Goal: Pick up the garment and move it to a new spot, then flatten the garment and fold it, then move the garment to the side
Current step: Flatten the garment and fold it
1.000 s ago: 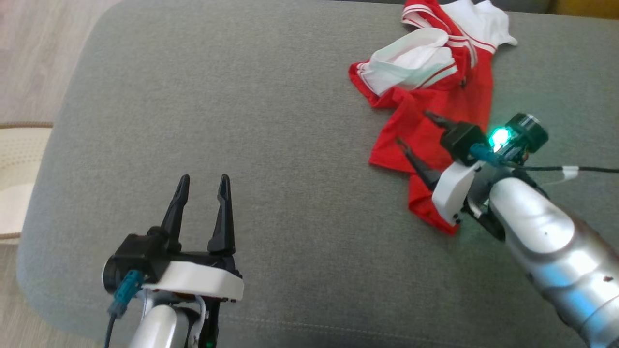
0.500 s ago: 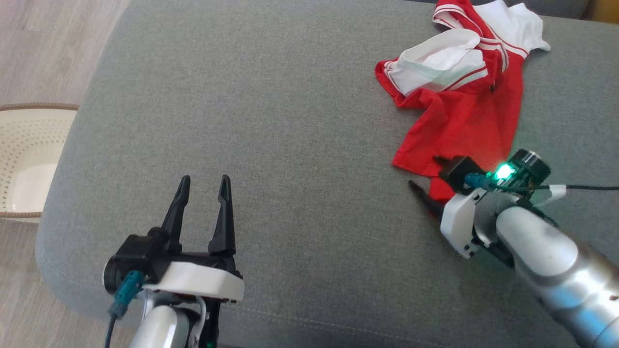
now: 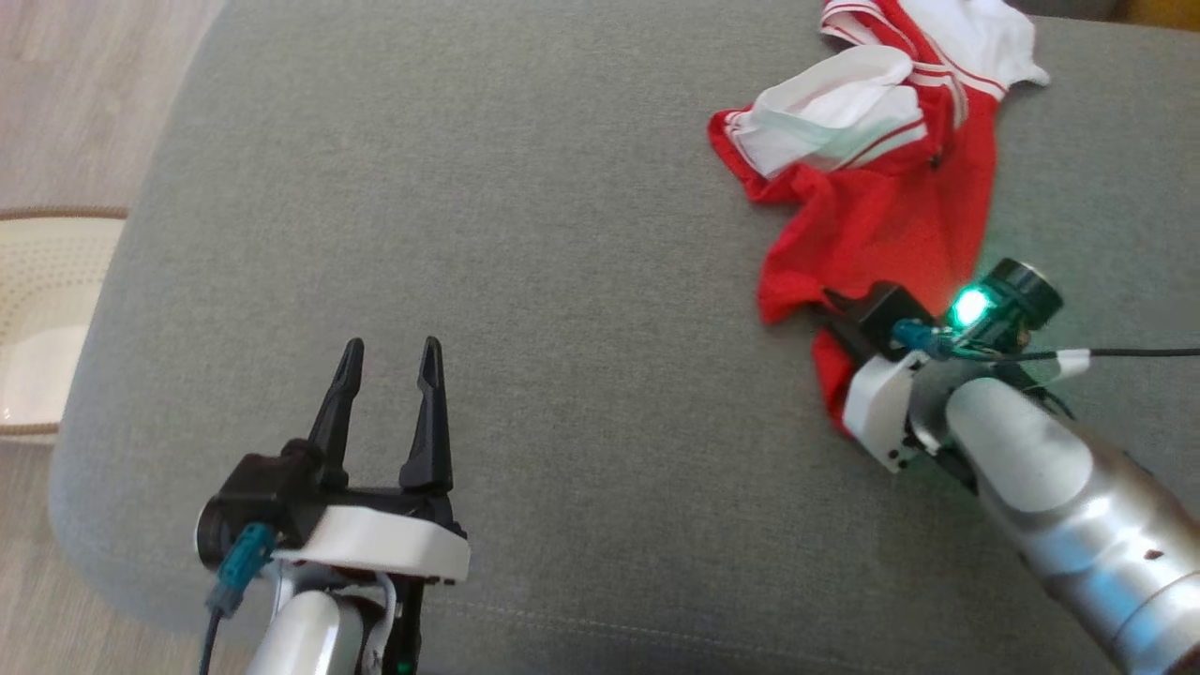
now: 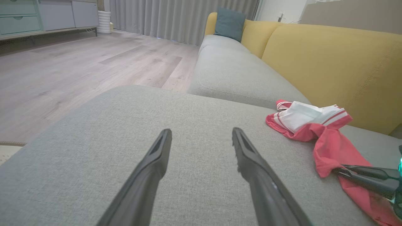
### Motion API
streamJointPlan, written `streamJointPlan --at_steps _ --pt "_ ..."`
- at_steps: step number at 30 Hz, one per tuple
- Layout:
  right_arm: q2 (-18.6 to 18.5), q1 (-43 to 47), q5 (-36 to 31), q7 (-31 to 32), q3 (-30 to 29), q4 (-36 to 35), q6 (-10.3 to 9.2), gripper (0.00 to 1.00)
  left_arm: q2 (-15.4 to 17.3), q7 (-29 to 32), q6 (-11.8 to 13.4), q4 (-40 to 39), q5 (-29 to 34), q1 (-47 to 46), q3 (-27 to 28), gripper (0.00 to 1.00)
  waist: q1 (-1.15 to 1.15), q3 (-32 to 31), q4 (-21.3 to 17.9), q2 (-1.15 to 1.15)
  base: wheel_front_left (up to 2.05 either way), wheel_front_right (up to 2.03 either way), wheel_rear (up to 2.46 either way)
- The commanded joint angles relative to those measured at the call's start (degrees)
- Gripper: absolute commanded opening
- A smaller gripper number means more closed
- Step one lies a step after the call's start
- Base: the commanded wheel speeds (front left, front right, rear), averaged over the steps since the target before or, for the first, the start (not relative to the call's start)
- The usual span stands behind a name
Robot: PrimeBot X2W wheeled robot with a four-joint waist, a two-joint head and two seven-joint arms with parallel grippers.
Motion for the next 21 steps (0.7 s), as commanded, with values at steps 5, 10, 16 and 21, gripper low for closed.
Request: streamJointPlan --at_steps 5,10,16,21 --pt "1.68 1.64 -0.17 -4.01 3.44 -6.41 -0.05 0.0 0.07 -0.7 -0.07 -1.53 0.29 -0.42 2.15 1.0 0.0 -1.09 -3.5 0.0 0.0 0.0 0.0" --pt "0.4 4.8 2.14 -2.22 9.79 -15.27 -0.05 0.0 0.07 -0.7 -0.21 -1.57 0.59 -0.14 2.74 1.0 0.0 -1.69 -6.79 0.0 0.0 0.0 0.0" --pt "-6.51 7.27 5.54 5.55 15.73 -27.64 -0.05 0.0 0.07 -0.7 -0.2 -1.97 1.13 0.01 3.26 1.0 0.0 -1.64 -10.49 0.0 0.0 0.0 0.0" --pt "-12.74 8.36 6.3 10.88 14.27 -33.13 -0.05 0.0 0.07 -0.7 -0.28 -2.11 1.35 -0.02 3.51 1.0 0.0 -1.44 -12.68 0.0 0.0 0.0 0.0"
